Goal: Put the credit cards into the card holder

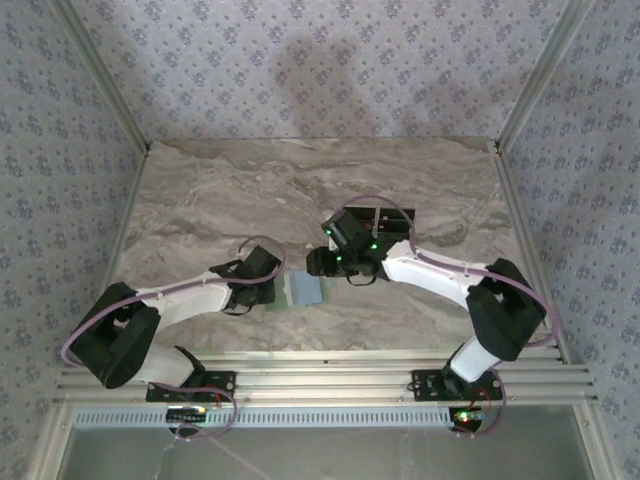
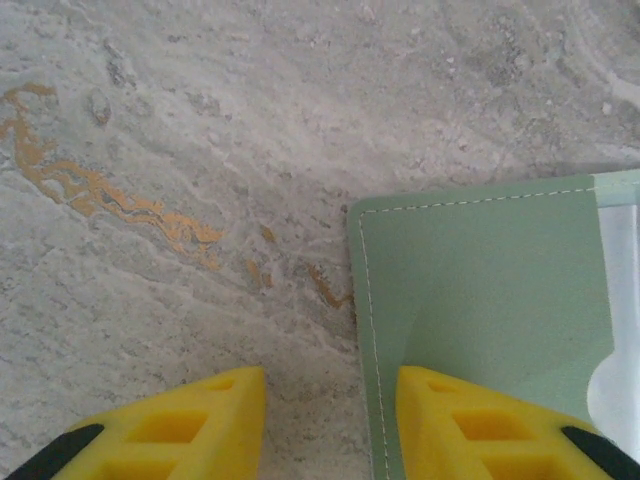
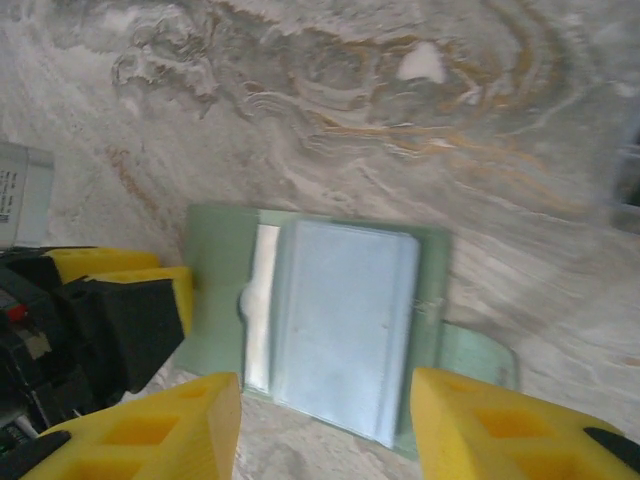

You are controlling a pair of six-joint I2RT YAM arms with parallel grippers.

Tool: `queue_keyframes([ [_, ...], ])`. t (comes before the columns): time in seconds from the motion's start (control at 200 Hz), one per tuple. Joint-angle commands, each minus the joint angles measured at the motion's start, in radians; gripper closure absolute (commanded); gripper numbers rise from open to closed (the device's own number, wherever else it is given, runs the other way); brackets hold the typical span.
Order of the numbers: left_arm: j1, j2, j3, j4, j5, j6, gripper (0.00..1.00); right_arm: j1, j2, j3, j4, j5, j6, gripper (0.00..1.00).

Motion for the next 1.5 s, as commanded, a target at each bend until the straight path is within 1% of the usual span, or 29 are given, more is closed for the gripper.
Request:
queue_keyframes([
  [0.0, -0.006, 0.022, 0.021, 0.003, -0.015, 0.018, 0.61, 0.017, 0.075, 0.032, 0.000, -0.033, 0.002, 0.50],
  [0.325, -0.006, 0.024, 0.030, 0.009, -0.011, 0.026, 0.61, 0.020, 0.191, 0.051, 0.048, -0.054, 0.019, 0.50],
  [0.54, -0.007, 0.031, 0.032, 0.013, -0.009, 0.031, 0.61, 0.017, 0.224, 0.045, 0.061, -0.057, 0.025, 0.51],
  [0.755, -0.006, 0.039, 0.032, 0.023, -0.009, 0.034, 0.61, 0.016, 0.241, 0.028, 0.076, -0.055, 0.042, 0.48],
  [0.869, -0.006, 0.047, 0.032, 0.028, -0.008, 0.036, 0.61, 0.014, 0.260, 0.025, 0.103, -0.089, 0.060, 0.48],
  [1.119, -0.006, 0.049, 0.032, 0.039, -0.002, 0.041, 0.61, 0.000, 0.265, -0.008, 0.245, -0.198, 0.125, 0.48],
  [1.304, -0.006, 0.029, 0.034, 0.038, -0.009, 0.044, 0.61, 0.000, 0.263, -0.010, 0.279, -0.228, 0.146, 0.49],
  [1.354, -0.005, 0.011, 0.035, 0.032, -0.020, 0.044, 0.60, 0.002, 0.257, -0.009, 0.279, -0.228, 0.148, 0.50],
  [1.394, -0.005, -0.007, 0.036, 0.024, -0.029, 0.043, 0.57, 0.003, 0.252, -0.009, 0.276, -0.227, 0.149, 0.50],
  [1.499, 0.001, -0.068, 0.037, 0.002, -0.052, 0.033, 0.44, 0.011, 0.237, -0.003, 0.266, -0.221, 0.149, 0.50],
])
